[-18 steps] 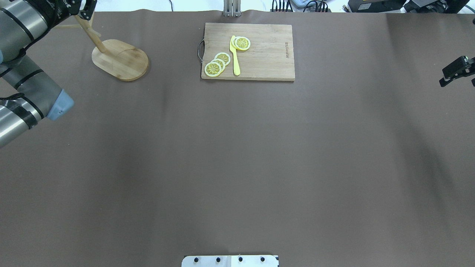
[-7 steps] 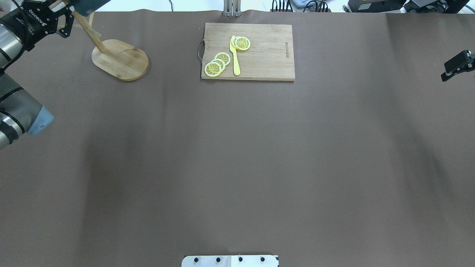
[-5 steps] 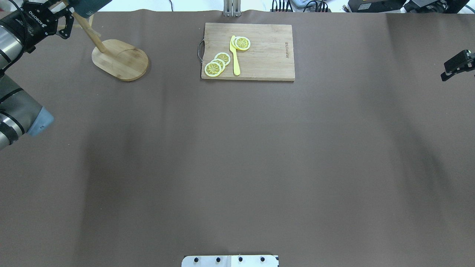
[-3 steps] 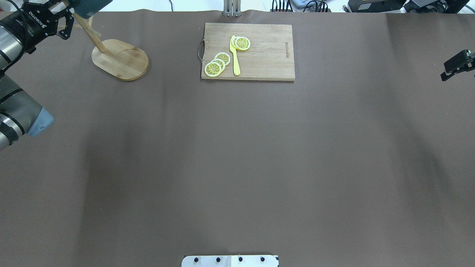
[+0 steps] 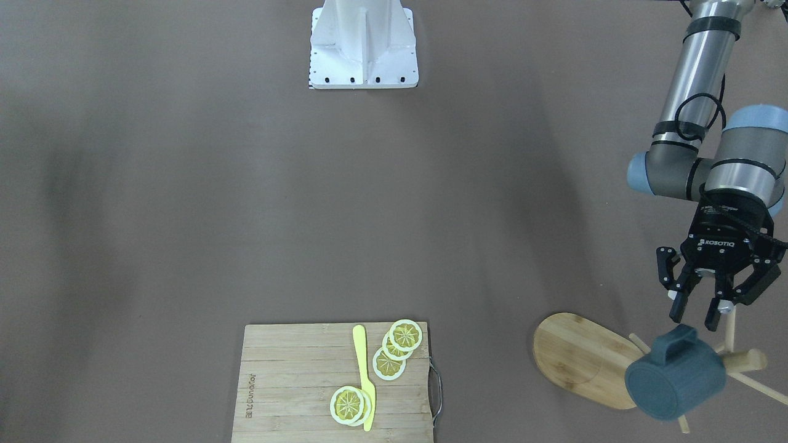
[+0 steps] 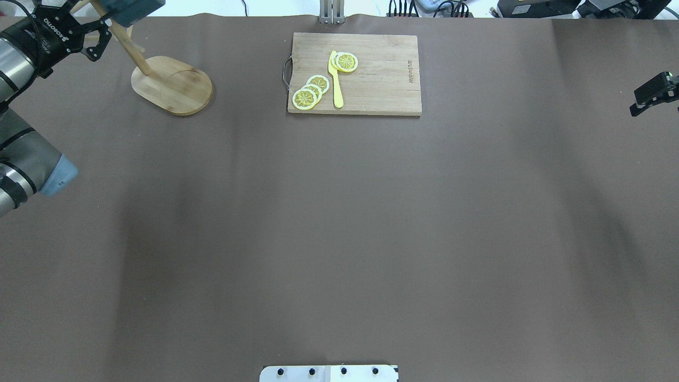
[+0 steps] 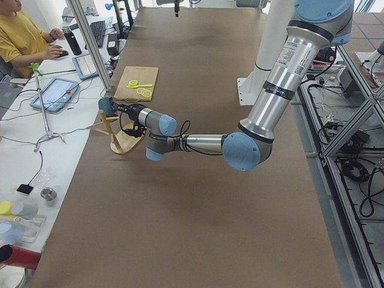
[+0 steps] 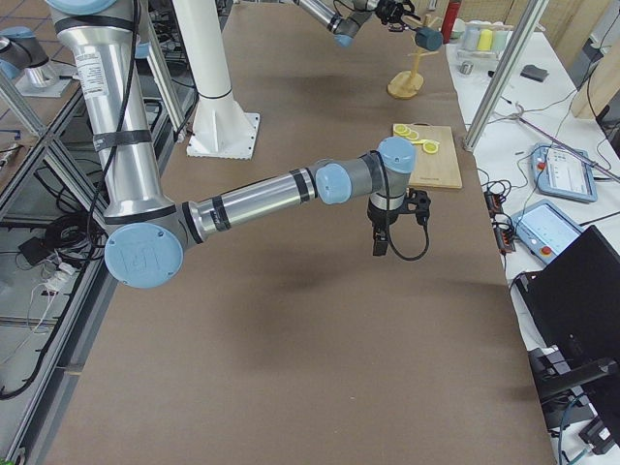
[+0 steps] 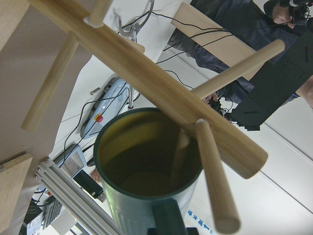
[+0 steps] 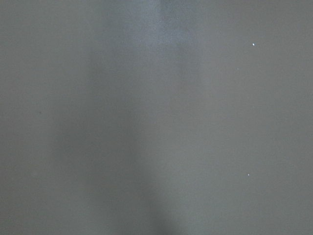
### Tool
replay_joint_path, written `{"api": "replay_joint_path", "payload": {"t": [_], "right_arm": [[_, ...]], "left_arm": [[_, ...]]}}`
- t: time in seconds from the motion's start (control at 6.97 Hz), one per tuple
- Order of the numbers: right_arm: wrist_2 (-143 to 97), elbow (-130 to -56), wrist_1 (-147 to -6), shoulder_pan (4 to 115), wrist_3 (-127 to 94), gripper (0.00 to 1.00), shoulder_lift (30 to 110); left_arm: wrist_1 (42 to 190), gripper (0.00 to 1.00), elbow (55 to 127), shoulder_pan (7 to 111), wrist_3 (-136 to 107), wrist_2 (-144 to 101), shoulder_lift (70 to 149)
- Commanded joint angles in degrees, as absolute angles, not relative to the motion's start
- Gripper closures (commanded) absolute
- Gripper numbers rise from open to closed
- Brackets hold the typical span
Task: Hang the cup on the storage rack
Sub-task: 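Hook the mug handle onto a peg of the wooden stand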
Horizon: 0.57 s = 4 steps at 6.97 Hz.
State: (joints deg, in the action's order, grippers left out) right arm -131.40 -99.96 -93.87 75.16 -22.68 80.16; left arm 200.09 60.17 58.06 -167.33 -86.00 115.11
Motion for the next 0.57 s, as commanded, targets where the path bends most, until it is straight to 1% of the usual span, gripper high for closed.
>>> {"api": "replay_joint_path", "payload": {"t": [0.0,0.29,0.43], "right_arm": [[-131.4,-99.84,-93.87,75.15,-22.68,0.0,80.16],[-131.4,-99.84,-93.87,75.15,-22.68,0.0,80.16],[-131.4,-99.84,-93.87,75.15,-22.68,0.0,80.24]], "left_arm": [[200.13,0.04,60.73,58.01,-167.34,-86.22,115.05],[200.91,0.03,61.95,58.01,-167.26,-86.31,114.87],[201.27,0.03,63.96,58.01,-167.17,-86.31,113.05]]}}
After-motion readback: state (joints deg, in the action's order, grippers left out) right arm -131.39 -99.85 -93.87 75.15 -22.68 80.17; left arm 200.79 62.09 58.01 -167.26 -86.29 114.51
